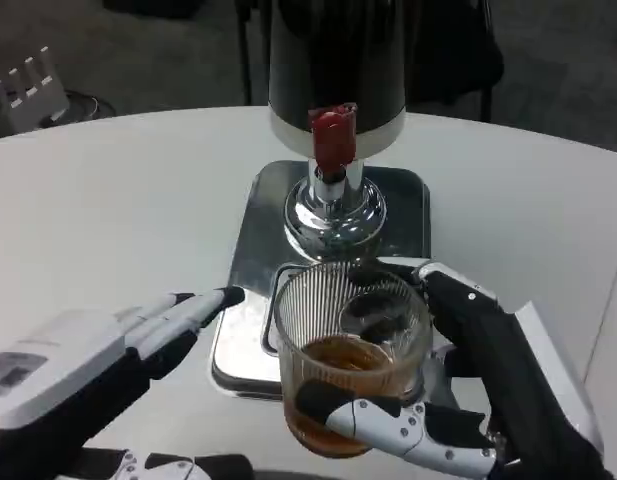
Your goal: Grasp the cup under the faucet to collect the drink, then remove the cup.
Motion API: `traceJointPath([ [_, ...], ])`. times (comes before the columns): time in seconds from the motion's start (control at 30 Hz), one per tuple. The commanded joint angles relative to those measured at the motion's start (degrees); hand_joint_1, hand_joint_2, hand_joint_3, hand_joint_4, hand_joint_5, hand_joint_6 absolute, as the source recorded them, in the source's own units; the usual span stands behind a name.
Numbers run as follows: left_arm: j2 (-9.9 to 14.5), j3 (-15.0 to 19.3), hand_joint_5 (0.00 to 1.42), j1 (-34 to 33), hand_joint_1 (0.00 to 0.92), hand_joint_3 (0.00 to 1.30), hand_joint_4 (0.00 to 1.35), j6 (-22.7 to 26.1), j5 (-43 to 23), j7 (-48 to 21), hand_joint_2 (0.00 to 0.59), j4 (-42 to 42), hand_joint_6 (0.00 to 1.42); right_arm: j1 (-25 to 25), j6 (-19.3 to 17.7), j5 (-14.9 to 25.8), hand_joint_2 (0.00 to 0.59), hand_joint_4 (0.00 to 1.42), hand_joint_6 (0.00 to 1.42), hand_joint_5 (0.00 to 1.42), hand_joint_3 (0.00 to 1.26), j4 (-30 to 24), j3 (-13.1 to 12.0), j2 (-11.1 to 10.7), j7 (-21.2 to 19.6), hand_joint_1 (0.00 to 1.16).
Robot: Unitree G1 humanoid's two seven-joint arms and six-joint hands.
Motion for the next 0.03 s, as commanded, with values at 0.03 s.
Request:
traceJointPath([
  [0.03, 0.27, -0.69, 0.00, -0.38, 0.000, 0.00, 0.00, 0.77, 0.39, -0.79, 0.096, 0.36, 0.06, -0.78, -0.69, 0.79, 0.150, 1.28, 1.42, 1.42, 1.11, -1.18, -0.26, 0.47, -0.06, 0.96],
])
